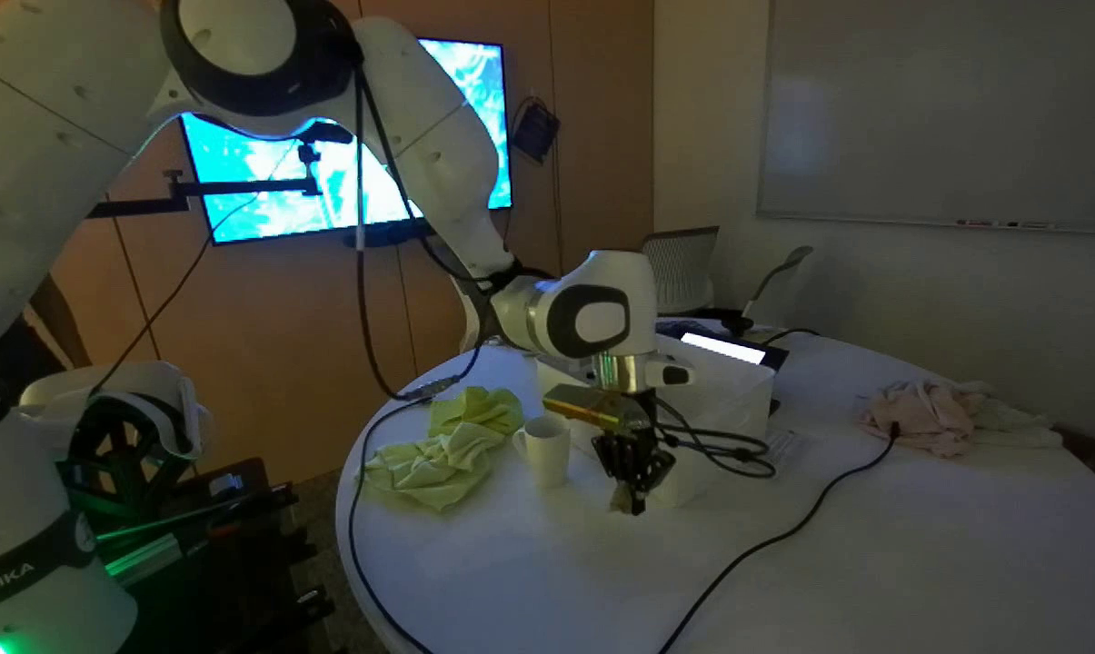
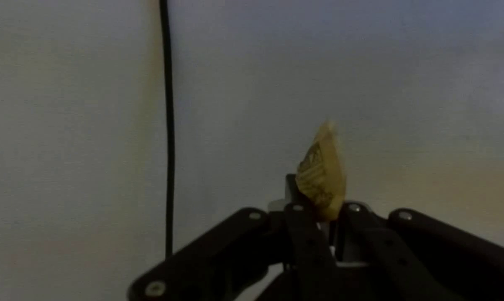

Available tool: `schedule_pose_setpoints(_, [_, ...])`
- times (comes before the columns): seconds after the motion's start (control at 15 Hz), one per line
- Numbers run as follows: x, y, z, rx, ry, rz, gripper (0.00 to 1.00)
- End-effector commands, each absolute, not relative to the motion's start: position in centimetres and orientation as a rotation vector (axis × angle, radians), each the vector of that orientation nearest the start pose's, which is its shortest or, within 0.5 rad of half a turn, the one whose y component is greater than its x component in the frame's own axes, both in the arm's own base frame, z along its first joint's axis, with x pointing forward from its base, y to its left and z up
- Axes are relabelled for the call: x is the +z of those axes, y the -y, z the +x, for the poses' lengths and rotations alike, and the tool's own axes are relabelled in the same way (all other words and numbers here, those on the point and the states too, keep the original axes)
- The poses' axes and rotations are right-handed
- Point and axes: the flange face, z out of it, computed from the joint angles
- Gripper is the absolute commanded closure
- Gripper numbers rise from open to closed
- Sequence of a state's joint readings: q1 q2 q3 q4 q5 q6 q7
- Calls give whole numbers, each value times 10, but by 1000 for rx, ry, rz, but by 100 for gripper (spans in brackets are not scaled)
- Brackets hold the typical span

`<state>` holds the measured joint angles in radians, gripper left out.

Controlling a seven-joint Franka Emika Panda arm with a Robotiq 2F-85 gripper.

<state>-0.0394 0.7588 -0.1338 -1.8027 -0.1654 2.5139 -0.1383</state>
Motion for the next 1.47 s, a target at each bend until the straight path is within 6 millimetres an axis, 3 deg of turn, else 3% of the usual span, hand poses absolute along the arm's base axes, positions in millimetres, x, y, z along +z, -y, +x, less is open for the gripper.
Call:
schedule_pose_setpoints(0.0, [161, 64, 607, 198, 267, -3326, 90])
schedule_pose_setpoints(0.33, [178, -1, 595, 223, 342, -3302, 90])
schedule_pose_setpoints(0.67, [174, -53, 594, 163, 362, -3271, 90])
schedule_pose_setpoints(1.4, [176, -102, 606, 61, 363, -3227, 90])
